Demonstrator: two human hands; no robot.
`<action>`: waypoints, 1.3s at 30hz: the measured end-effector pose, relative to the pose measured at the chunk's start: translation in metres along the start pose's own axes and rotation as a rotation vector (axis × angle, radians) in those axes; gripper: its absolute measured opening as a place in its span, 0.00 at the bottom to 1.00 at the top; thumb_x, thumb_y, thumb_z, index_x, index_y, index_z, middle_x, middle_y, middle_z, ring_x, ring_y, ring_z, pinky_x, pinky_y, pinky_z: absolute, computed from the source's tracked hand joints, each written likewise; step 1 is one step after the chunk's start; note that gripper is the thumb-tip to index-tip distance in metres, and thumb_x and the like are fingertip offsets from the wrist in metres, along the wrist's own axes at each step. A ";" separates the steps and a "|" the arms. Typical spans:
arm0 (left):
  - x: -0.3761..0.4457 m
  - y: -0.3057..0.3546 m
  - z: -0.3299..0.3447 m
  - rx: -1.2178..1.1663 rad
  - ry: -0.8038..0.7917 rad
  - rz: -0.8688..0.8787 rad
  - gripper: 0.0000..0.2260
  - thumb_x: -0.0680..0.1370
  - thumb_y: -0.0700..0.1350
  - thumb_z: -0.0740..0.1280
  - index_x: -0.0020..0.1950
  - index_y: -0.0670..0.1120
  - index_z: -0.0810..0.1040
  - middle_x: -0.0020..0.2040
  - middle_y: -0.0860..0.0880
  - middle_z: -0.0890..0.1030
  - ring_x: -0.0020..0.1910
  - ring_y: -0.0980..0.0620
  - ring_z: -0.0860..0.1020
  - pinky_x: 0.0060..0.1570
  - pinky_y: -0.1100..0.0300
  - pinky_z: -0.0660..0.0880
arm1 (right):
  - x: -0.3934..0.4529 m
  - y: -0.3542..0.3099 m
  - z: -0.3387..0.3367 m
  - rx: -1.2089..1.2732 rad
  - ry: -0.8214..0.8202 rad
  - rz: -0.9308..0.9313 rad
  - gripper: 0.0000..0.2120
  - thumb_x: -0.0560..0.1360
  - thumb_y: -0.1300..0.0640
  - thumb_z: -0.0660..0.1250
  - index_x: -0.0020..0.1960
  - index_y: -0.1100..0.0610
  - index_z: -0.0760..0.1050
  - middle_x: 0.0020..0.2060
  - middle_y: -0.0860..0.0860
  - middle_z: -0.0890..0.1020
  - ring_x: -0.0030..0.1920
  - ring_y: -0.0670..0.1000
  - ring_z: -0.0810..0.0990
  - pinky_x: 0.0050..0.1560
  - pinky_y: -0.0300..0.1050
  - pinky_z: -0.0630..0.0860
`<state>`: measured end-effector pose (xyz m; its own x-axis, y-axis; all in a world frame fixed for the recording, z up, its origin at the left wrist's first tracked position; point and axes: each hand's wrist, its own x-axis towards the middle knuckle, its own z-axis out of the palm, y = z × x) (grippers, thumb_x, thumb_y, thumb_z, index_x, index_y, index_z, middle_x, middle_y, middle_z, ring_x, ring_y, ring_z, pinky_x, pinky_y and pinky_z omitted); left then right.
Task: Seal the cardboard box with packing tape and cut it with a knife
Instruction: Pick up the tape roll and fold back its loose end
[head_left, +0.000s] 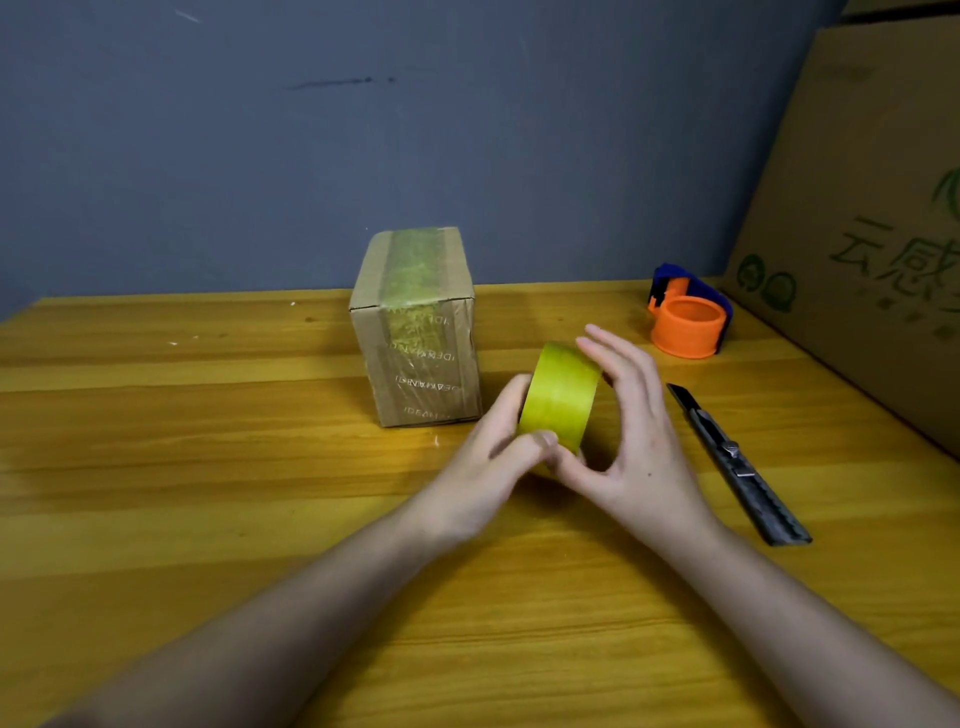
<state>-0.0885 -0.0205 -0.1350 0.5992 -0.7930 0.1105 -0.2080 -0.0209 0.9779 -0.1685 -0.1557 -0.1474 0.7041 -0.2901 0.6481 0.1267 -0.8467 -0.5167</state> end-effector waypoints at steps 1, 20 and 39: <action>-0.004 -0.005 0.001 -0.021 0.020 -0.009 0.25 0.68 0.57 0.64 0.65 0.56 0.71 0.56 0.62 0.80 0.60 0.63 0.76 0.59 0.65 0.73 | 0.000 0.000 0.000 -0.056 0.007 -0.065 0.34 0.69 0.43 0.68 0.71 0.53 0.64 0.70 0.48 0.64 0.71 0.43 0.63 0.70 0.40 0.62; 0.001 -0.006 0.005 0.185 0.076 0.070 0.35 0.65 0.64 0.57 0.69 0.51 0.65 0.65 0.53 0.74 0.61 0.60 0.72 0.62 0.62 0.70 | 0.002 -0.015 -0.001 0.095 -0.036 -0.005 0.13 0.67 0.48 0.67 0.50 0.50 0.79 0.57 0.42 0.72 0.62 0.43 0.69 0.62 0.29 0.61; 0.005 -0.006 0.002 0.159 0.046 0.084 0.30 0.64 0.64 0.58 0.63 0.54 0.68 0.63 0.51 0.76 0.59 0.58 0.74 0.50 0.78 0.69 | 0.001 -0.015 0.001 0.058 -0.029 -0.002 0.08 0.66 0.49 0.67 0.44 0.51 0.77 0.57 0.43 0.72 0.60 0.45 0.69 0.60 0.28 0.59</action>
<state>-0.0862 -0.0255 -0.1402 0.6086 -0.7674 0.2017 -0.3757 -0.0548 0.9251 -0.1690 -0.1430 -0.1393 0.7237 -0.2744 0.6333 0.1678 -0.8201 -0.5471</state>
